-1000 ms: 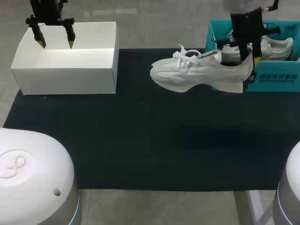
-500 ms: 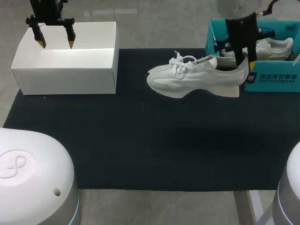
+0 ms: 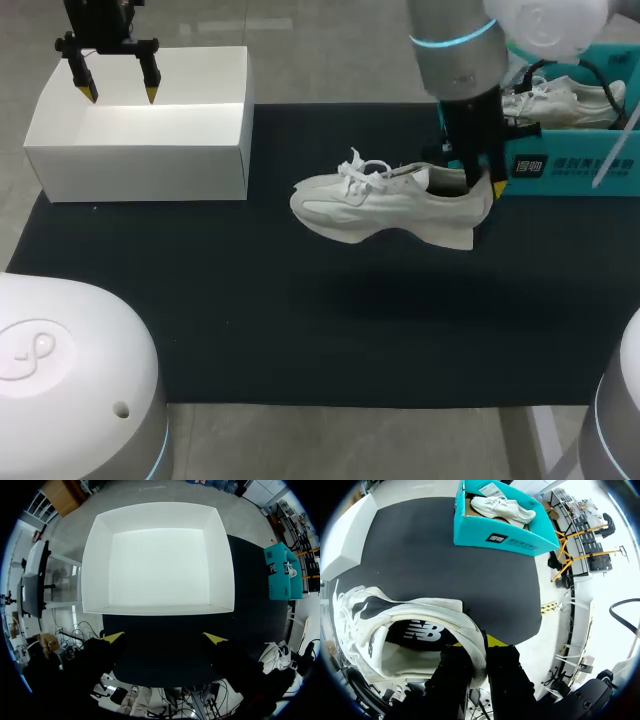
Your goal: Take the shoe out of the shoebox, open the shoe tongue, remove and reinsert the insole, then place the shoe into the shoebox
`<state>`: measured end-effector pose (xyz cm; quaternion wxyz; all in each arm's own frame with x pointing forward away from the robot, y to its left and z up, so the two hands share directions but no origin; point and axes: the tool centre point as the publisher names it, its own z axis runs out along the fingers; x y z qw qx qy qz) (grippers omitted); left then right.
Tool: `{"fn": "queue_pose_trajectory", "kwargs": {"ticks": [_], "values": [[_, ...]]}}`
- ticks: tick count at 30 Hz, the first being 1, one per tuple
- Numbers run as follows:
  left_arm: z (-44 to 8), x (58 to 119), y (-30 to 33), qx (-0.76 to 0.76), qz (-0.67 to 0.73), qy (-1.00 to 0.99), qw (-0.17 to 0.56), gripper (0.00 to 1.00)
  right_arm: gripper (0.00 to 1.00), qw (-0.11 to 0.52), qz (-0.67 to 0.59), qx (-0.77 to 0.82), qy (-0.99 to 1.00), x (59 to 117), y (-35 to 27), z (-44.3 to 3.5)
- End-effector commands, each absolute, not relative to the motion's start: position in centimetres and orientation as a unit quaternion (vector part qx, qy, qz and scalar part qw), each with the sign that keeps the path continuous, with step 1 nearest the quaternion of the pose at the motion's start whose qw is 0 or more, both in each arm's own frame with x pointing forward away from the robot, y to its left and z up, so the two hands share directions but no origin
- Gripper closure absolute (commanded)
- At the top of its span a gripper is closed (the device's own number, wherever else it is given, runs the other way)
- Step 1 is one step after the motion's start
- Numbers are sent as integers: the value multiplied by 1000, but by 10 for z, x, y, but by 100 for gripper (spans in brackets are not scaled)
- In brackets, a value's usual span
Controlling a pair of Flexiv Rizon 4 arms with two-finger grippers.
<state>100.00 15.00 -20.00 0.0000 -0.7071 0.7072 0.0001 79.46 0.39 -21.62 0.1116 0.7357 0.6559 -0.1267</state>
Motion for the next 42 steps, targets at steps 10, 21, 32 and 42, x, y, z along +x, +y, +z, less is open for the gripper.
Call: {"fn": "queue_pose_trajectory", "kwargs": {"ticks": [10, 21, 32, 42], "values": [[-200, 1000, 150, -707, 0, 707, 0, 0, 100, 96, -124, 721, 675, 793, 31, -292], [-200, 1000, 150, -707, 0, 707, 0, 0, 100, 100, -129, 709, 686, 795, 35, -330], [-200, 1000, 150, -707, 0, 707, 0, 0, 100, 90, -144, 709, 685, 786, 22, -351], [-200, 1000, 150, -707, 0, 707, 0, 0, 100, 98, -147, 709, 682, 789, 14, -367]]}}
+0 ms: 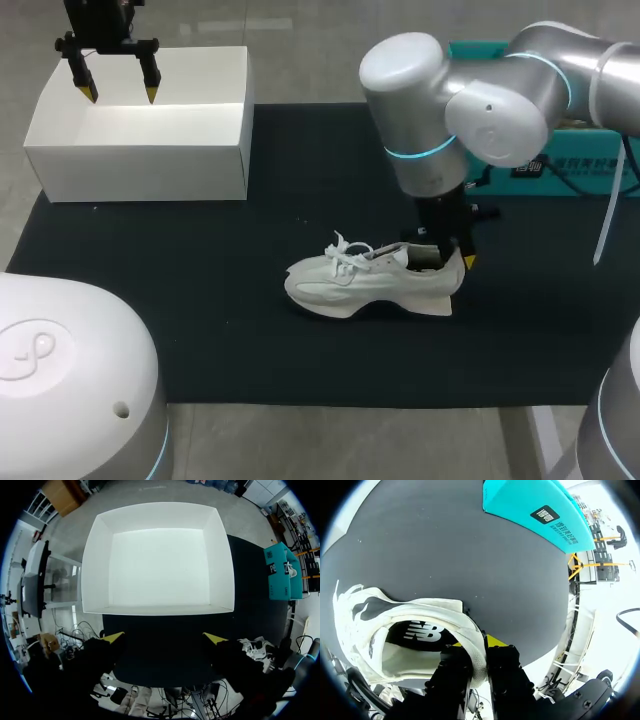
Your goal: Take the shoe out of the shoebox, open the shoe tongue, remove and reinsert the insole, then place the shoe into the shoebox
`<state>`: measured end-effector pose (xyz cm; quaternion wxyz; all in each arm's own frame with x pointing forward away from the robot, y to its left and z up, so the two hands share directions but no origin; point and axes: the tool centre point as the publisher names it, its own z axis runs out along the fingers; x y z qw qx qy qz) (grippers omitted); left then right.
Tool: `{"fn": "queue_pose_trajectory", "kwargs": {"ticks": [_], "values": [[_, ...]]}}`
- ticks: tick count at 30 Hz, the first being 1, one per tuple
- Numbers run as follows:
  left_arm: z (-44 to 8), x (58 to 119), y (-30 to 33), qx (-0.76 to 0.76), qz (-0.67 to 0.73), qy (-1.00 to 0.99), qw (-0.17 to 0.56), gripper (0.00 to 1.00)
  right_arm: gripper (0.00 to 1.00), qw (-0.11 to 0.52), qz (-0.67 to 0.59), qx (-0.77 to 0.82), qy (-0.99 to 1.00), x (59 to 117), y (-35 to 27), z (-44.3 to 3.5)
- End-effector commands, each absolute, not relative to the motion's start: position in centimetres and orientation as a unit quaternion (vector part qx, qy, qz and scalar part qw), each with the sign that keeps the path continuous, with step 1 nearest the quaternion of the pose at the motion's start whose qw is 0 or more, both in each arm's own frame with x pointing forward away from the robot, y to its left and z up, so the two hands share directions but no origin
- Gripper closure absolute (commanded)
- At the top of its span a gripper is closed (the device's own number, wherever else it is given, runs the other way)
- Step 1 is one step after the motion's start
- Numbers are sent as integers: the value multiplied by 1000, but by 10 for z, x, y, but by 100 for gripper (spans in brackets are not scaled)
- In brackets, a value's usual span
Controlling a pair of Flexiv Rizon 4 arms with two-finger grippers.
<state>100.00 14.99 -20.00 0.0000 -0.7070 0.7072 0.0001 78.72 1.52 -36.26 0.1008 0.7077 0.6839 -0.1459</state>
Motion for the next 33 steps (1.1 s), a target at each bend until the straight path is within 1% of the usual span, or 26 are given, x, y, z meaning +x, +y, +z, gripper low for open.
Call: {"fn": "queue_pose_trajectory", "kwargs": {"ticks": [1, 6, 7, 8, 9, 14, 18, 20, 23, 26, 27, 33], "values": [[-200, 1000, 150, -707, 0, 707, 0, 0, 100, 98, -147, 710, 682, 789, 13, -369], [-200, 1000, 150, -707, 0, 707, 0, 0, 100, 96, -153, 710, 681, 787, 13, -373], [-200, 1000, 150, -707, 0, 707, 0, 0, 75, 96, -154, 709, 681, 787, 13, -373], [-200, 1000, 150, -707, 0, 707, 0, 0, 53, 96, -155, 709, 681, 786, 13, -372], [-200, 1000, 150, -707, 0, 707, 0, 0, 0, 95, -156, 710, 680, 785, 13, -370], [-200, 1000, 150, -707, 0, 707, 0, 0, 0, 101, -160, 708, 681, 782, 15, -348], [-200, 1000, 150, -707, 0, 707, 0, 0, 0, 111, -140, 685, 707, 778, 21, -322], [-200, 1000, 150, -707, 0, 707, 0, 0, 0, 106, -122, 657, 736, 778, 25, -310], [-200, 1000, 150, -707, 0, 707, 0, 0, 0, 100, -98, 593, 793, 777, 35, -296], [-200, 1000, 150, -707, 0, 707, 0, 0, 0, 112, -72, 508, 851, 773, 45, -278], [-200, 1000, 150, -707, 0, 707, 0, 0, 0, 128, -63, 469, 871, 770, 49, -271], [-200, 1000, 150, -707, 0, 707, 0, 0, 0, 145, -11, 294, 945, 756, 59, -241]]}}
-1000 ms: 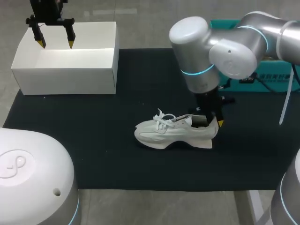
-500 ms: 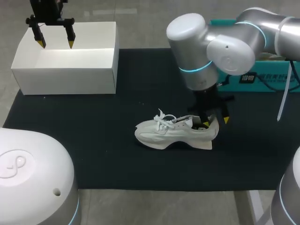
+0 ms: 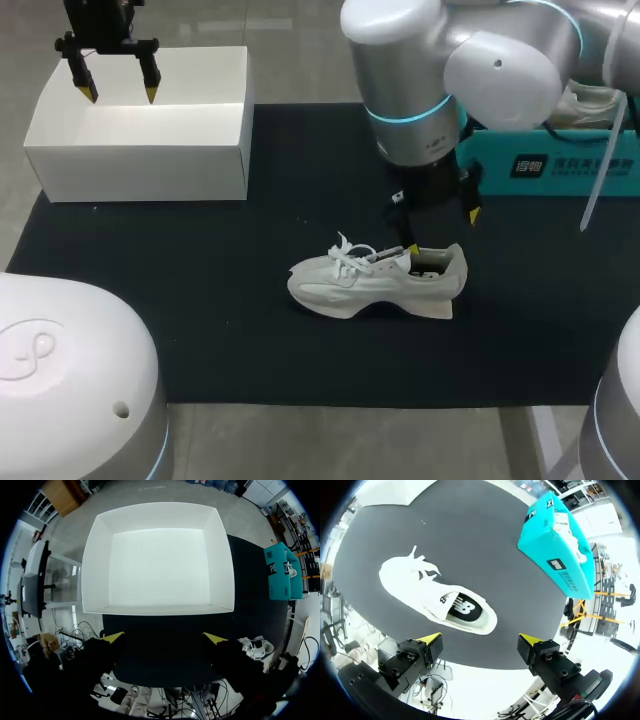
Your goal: Take the shoe out of the shoebox, open the shoe tongue, remove and reinsert the insole, then place the shoe into the shoebox
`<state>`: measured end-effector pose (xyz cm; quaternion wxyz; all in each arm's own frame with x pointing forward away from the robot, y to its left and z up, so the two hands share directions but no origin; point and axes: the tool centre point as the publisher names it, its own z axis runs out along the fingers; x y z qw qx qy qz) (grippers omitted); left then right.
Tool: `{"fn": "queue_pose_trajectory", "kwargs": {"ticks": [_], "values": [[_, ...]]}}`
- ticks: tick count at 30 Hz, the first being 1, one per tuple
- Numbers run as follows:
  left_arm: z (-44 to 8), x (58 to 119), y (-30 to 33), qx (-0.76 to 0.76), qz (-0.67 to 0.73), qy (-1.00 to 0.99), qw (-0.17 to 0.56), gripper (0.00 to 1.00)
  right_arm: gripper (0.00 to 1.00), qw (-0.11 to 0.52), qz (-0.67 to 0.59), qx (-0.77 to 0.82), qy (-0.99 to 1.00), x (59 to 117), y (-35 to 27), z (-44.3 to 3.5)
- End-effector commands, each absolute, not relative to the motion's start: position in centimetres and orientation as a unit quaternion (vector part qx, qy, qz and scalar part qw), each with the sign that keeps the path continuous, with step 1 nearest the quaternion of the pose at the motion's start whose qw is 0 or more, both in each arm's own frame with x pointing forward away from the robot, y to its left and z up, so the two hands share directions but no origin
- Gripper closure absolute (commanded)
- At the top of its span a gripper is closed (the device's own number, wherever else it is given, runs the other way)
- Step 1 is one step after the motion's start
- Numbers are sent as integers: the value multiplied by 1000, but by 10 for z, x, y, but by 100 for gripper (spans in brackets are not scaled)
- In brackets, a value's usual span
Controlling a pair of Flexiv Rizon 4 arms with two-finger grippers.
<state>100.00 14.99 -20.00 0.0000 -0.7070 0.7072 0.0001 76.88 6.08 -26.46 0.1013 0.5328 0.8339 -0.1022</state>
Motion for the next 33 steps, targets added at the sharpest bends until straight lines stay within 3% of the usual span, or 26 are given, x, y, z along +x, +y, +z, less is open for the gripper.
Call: {"fn": "queue_pose_trajectory", "kwargs": {"ticks": [1, 31, 33], "values": [[-200, 1000, 150, -707, 0, 707, 0, 0, 0, 136, -17, 272, 952, 756, 59, -238], [-200, 1000, 150, -707, 0, 707, 0, 0, 0, 136, -17, 272, 952, 756, 59, -238], [-200, 1000, 150, -707, 0, 707, 0, 0, 0, 127, 24, 253, 959, 758, 55, -242]]}}
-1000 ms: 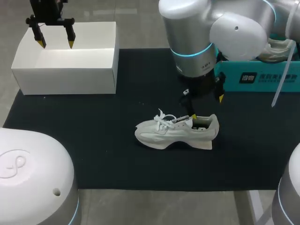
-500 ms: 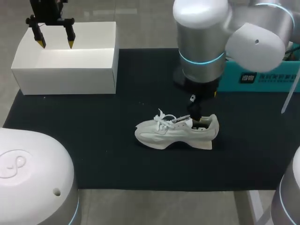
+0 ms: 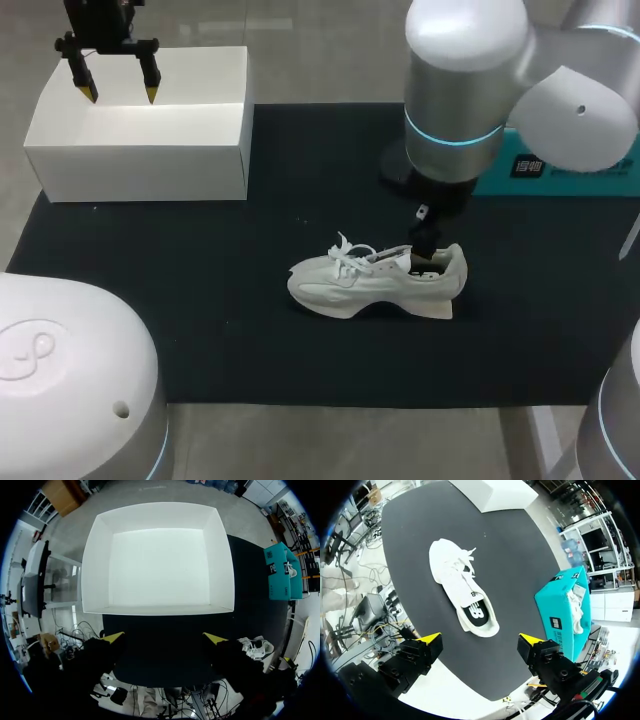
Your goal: Take the shoe out of the shoebox, open the shoe tongue, remove and reinsert the insole, then place the shoe into the shoebox
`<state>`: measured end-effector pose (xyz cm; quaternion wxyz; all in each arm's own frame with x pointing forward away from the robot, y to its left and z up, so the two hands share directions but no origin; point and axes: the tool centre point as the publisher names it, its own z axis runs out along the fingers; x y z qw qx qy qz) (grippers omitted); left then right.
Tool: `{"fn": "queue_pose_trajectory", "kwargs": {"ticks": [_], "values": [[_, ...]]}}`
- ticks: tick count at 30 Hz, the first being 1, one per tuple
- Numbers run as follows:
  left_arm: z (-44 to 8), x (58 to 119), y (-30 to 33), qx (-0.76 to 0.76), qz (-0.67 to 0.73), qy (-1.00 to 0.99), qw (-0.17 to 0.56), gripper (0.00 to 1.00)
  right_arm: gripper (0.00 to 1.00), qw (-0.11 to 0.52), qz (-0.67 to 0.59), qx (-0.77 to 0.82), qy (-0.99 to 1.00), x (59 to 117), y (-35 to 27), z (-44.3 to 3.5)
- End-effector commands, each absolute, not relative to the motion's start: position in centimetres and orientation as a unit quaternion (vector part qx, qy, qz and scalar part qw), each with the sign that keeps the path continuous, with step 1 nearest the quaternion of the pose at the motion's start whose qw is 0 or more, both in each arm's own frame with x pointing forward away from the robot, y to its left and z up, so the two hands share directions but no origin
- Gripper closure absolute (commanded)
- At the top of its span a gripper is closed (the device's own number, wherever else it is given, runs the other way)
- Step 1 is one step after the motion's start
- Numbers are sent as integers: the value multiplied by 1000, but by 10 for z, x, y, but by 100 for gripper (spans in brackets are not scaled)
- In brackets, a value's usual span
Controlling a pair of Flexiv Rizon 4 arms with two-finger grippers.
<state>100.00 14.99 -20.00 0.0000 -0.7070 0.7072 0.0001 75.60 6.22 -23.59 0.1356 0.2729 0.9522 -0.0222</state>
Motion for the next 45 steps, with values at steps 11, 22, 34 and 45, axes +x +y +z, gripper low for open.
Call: {"fn": "queue_pose_trajectory", "kwargs": {"ticks": [11, 22, 34, 45], "values": [[-200, 1000, 150, -707, 0, 707, 0, 0, 0, 69, 172, 126, 975, 762, 19, -239], [-200, 1000, 150, -707, 0, 707, 0, 0, 0, 47, 171, 85, 981, 762, 8, -246], [-200, 1000, 150, -707, 0, 707, 0, 0, 0, 47, 171, 85, 981, 762, 8, -246], [-200, 1000, 150, -707, 0, 707, 0, 0, 0, 11, 177, 86, 980, 756, -6, -273]]}}
